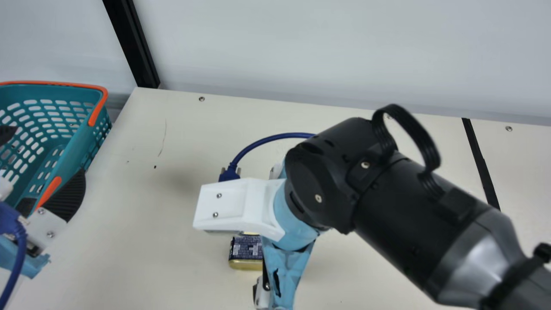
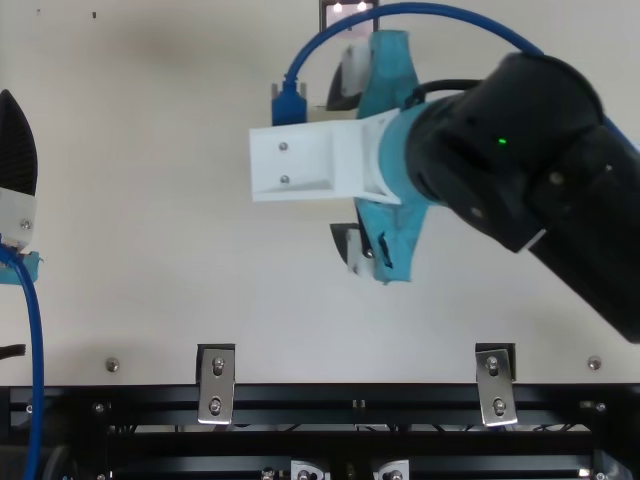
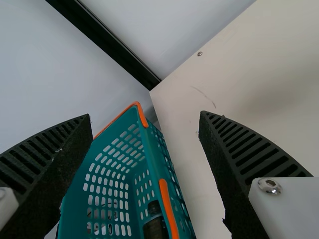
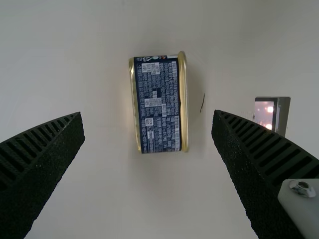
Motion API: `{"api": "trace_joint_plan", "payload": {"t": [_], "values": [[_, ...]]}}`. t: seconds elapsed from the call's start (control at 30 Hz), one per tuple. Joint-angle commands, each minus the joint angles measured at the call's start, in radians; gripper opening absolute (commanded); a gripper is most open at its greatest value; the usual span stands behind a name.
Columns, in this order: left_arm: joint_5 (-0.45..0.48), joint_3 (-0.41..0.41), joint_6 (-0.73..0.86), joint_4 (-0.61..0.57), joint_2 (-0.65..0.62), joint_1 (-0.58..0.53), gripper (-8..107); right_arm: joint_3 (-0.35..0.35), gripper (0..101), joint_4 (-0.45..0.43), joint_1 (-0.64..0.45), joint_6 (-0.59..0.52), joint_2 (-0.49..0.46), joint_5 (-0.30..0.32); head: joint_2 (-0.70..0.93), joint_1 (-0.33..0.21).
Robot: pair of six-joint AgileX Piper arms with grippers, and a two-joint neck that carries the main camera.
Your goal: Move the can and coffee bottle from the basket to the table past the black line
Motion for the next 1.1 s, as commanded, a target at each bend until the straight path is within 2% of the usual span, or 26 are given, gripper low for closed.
{"api": "trace_joint_plan", "payload": {"t": [0.0,0.53,0.97,1.0,1.03,1.07], "values": [[0.0,0.0,0.0,0.0,0.0,0.0,90,-0.007,101,-0.003,0.002,0.002,0.014,-0.009,-0.014,-0.003],[0.0,0.0,0.0,0.0,0.0,0.0,90,-0.07,101,0.014,-0.014,-0.043,0.15,-0.02,-0.014,-0.003],[0.0,0.0,0.0,0.0,0.0,0.0,90,-0.088,101,0.008,-0.031,-0.056,0.224,-0.013,-0.014,-0.003],[0.0,0.0,0.0,0.0,0.0,0.0,90,-0.089,42,0.007,-0.032,-0.055,0.228,-0.012,-0.014,-0.003],[0.0,0.0,0.0,0.0,0.0,0.0,90,-0.089,11,0.007,-0.032,-0.053,0.231,-0.012,-0.014,-0.003],[0.0,0.0,0.0,0.0,0.0,0.0,90,-0.09,0,0.007,-0.033,-0.052,0.234,-0.012,-0.014,-0.003]]}}
